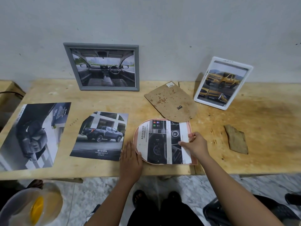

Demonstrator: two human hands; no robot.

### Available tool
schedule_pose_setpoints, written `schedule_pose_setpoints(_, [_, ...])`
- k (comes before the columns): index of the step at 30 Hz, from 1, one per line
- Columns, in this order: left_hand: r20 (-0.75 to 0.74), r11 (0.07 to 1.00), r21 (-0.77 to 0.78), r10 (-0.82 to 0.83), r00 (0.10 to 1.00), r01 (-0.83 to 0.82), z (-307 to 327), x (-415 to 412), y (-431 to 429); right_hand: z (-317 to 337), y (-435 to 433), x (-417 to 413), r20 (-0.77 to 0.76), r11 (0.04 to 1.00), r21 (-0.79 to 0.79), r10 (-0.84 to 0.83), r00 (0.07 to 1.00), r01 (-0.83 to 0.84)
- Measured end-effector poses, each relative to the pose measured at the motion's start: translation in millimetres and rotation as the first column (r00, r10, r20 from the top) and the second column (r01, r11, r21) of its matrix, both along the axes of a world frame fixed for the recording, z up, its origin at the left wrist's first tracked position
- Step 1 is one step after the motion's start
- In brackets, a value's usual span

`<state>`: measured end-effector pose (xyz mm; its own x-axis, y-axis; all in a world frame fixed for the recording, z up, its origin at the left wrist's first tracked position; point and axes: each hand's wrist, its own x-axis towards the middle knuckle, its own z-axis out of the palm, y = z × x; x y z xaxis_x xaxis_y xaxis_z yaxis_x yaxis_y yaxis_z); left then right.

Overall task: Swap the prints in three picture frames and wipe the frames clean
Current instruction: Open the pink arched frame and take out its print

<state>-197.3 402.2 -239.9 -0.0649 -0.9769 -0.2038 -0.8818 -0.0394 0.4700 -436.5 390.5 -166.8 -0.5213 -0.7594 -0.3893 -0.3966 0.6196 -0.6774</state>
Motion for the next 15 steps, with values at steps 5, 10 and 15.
schedule_pose_setpoints(5, [0.022,0.999,0.047,-0.013,1.0,0.012,6.0,-1.0,-2.3,-4.2,-4.7,1.2,0.072,0.989,0.093,-0.123,0.99,0.116])
schedule_pose_setpoints(10, [0.036,0.996,0.085,-0.017,0.999,0.014,7.8,-2.4,-2.7,-8.1,-5.3,-9.0,0.089,0.986,0.127,-0.122,0.989,0.111])
schedule_pose_setpoints(15, [0.034,0.997,0.078,-0.001,0.999,-0.001,9.6,-4.5,-2.5,-3.0,-4.9,-29.2,0.242,0.976,0.203,-0.129,0.962,0.079])
